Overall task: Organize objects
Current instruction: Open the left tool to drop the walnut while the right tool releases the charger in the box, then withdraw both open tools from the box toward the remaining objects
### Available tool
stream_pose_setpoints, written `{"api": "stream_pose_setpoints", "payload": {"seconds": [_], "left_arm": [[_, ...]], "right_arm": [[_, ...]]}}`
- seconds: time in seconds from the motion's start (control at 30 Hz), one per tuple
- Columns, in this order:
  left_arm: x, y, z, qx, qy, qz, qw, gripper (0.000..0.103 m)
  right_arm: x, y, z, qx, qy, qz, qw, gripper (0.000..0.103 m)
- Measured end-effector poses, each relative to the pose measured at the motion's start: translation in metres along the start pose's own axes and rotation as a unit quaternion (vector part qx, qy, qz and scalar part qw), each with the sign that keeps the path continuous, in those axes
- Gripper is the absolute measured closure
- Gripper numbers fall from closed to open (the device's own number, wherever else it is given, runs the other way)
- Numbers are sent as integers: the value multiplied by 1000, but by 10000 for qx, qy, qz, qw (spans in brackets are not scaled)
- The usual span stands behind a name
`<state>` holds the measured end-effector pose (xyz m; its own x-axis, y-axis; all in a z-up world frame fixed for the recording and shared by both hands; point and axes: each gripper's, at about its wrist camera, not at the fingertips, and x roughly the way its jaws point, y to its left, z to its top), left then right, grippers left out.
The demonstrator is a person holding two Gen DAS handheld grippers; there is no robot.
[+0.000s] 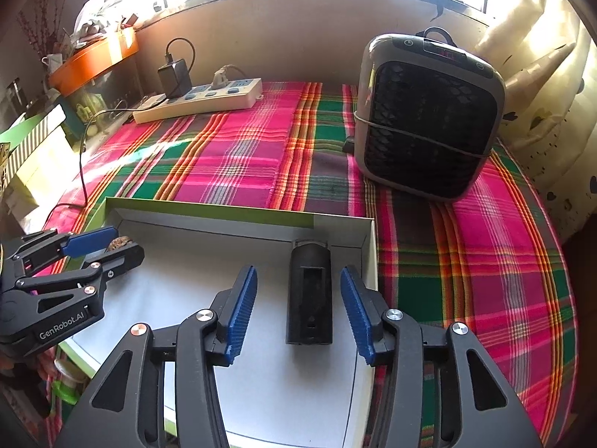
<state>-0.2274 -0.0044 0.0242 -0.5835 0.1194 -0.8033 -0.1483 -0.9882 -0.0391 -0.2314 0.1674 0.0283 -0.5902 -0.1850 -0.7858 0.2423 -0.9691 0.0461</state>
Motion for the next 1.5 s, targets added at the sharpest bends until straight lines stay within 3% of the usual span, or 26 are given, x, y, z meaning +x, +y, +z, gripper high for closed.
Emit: {"api": "stream_pose_setpoints", "payload": {"seconds": [0.33, 1.1, 1.5], "left_arm": [[-33, 3, -13, -49, -269, -17, 9996, 62], [-84, 17, -74, -352, -485, -181, 9980, 61], [-85, 16, -105, -486, -260, -431, 9975, 59]], "right_arm": [[-26, 8, -13, -91, -206, 39, 9997, 54], [-81, 14, -67, -133, -475, 371, 9981, 54], [-86, 18, -94, -164, -408, 579, 9974, 50]]}}
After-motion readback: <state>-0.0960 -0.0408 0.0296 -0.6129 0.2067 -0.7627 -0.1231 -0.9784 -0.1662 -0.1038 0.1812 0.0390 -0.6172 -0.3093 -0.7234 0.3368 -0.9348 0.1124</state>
